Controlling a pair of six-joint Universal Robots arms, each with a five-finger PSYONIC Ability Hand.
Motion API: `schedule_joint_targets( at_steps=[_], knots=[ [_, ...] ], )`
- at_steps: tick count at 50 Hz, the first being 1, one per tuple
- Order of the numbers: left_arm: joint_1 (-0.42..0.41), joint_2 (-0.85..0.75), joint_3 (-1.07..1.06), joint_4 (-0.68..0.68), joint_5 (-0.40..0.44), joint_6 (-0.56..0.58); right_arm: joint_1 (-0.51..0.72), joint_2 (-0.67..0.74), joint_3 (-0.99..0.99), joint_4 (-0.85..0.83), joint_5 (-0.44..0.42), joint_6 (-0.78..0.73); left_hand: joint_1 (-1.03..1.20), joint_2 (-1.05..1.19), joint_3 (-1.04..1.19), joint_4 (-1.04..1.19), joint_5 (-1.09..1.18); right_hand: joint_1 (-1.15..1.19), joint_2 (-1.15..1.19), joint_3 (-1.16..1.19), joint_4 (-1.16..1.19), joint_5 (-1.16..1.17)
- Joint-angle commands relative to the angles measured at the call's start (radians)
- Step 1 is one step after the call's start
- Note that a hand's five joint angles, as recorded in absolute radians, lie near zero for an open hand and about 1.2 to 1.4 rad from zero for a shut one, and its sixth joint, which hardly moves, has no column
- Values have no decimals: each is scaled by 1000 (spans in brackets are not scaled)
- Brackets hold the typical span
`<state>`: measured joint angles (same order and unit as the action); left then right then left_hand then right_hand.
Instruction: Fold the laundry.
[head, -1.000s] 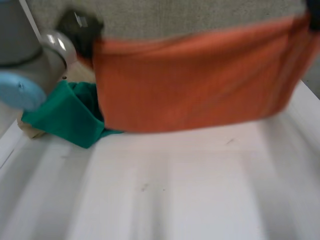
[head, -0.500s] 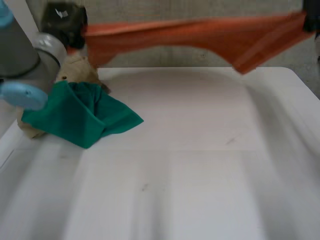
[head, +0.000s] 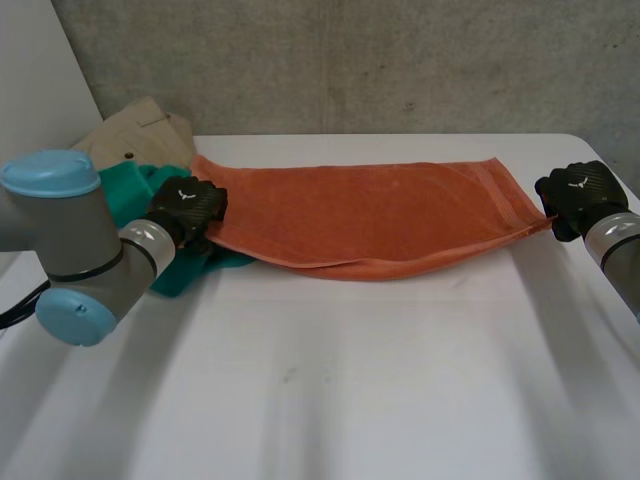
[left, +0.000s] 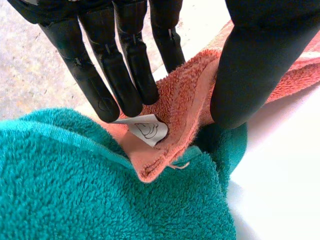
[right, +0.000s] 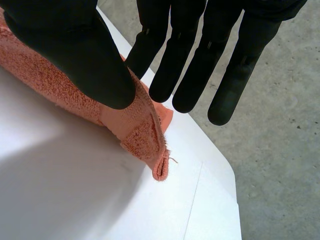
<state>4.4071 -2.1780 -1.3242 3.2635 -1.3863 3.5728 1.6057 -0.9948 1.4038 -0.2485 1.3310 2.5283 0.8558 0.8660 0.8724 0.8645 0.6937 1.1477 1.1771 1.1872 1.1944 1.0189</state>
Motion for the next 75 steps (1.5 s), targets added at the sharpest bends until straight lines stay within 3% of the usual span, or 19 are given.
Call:
schedule_joint_targets(
  at_steps=[1,9,18,23,27,31,36,38,43,54,63,70,75],
  knots=[
    [-3,41,-46,16,21,58,0,-1,4,2,0,-11,115,105,98,106,103,249,219,209,202,203],
    [2,78,-102,53,23,107,2,-2,20,3,0,-16,139,128,122,130,126,249,219,209,202,203],
    [14,46,-87,100,13,143,10,-2,34,3,2,-17,535,524,518,526,522,249,219,209,202,203],
    [12,89,-84,73,1,139,7,-16,41,17,14,-20,540,530,524,532,528,249,219,209,202,203],
    [3,155,-115,7,4,141,-9,-85,66,107,25,-54,540,530,524,532,528,249,219,209,202,203],
    [-11,225,-164,-97,24,164,-62,-186,106,303,24,-196,540,530,524,532,528,249,219,209,202,203],
    [-24,293,-259,-325,33,270,-176,-330,200,685,24,-504,540,530,524,532,528,249,219,209,202,203],
    [-26,307,-280,-395,26,297,-207,-364,222,732,16,-583,540,530,524,532,528,249,219,209,202,203],
    [-26,330,-337,-554,27,328,-225,-400,253,655,-21,-640,500,490,483,491,488,249,219,209,202,203],
    [-31,248,-178,-483,36,233,-168,-256,164,476,-19,-566,415,404,398,406,402,249,219,209,202,203],
    [-64,-27,202,-461,1,181,-87,-76,14,212,-6,-409,312,302,295,303,299,249,219,209,202,203],
    [-89,-224,491,-473,-49,190,-50,47,-77,62,0,-364,309,299,292,300,296,249,219,209,202,203],
    [-87,-350,684,-492,-80,216,-26,140,-157,-43,56,-367,312,302,295,303,299,249,219,209,202,203]
  ],
)
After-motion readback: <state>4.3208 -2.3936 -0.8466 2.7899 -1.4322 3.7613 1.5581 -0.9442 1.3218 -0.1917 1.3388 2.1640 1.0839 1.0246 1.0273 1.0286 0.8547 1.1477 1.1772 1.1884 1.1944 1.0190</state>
